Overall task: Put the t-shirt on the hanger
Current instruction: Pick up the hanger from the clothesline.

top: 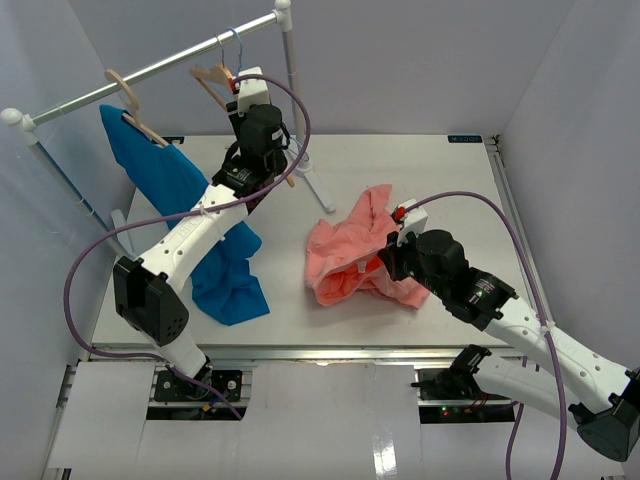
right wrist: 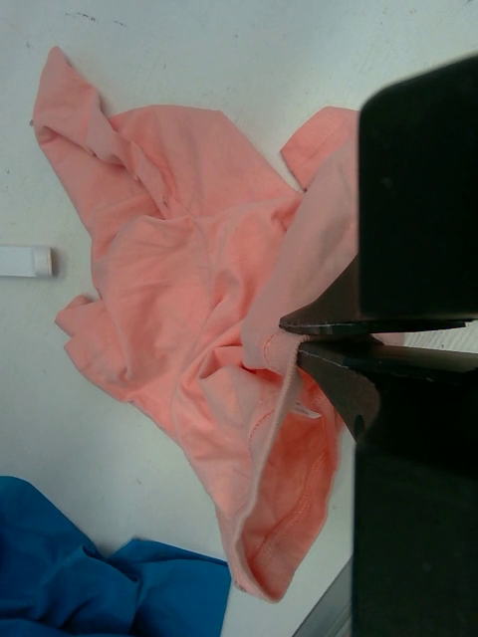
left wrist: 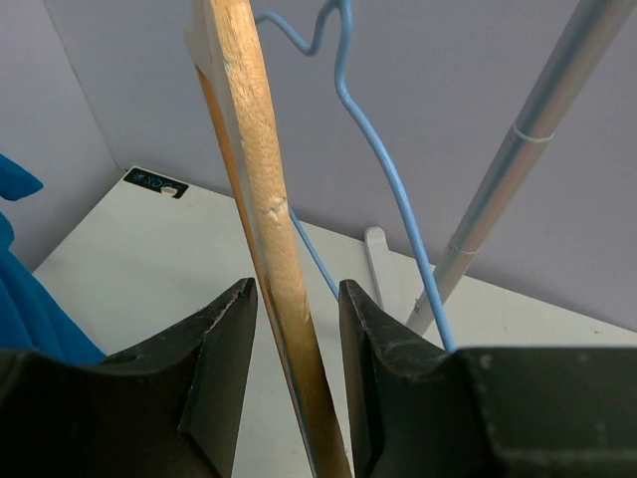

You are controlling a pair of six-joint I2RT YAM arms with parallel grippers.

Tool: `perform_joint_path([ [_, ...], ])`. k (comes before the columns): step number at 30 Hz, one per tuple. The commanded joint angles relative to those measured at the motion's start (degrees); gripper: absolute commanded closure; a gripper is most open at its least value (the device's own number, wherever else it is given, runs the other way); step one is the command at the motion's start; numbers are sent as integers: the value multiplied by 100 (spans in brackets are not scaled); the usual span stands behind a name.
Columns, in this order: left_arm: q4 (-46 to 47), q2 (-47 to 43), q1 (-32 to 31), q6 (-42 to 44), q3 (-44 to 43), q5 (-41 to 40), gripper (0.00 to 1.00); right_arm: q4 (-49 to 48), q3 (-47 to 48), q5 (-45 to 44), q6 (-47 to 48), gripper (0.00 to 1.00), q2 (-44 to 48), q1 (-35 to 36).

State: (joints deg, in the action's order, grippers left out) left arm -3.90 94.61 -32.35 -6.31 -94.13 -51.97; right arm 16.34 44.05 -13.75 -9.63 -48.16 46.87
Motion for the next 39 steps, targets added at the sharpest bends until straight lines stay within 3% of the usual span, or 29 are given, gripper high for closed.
perform_joint_path([
  [1, 150, -69, 110, 332, -72, -132, 53, -289, -20, -30, 75, 92, 52, -20],
  [14, -119, 119, 414, 349, -490, 467, 58, -289, -20, -75, 75, 92, -9, -29],
  [19, -59, 32, 467, 324, -362, 670, 70, -280, -20, -84, 75, 92, 26, -20],
  [24, -117, -44, 516, 394, -440, 694, 95, -287, -20, -92, 78, 92, 31, -27],
  [26, -120, -79, 528, 398, -431, 697, 100, -289, -20, -92, 80, 92, 22, -29],
  [39, 122, -759, 528, 821, -534, 818, 100, -307, -30, -117, 59, 92, 30, -20],
])
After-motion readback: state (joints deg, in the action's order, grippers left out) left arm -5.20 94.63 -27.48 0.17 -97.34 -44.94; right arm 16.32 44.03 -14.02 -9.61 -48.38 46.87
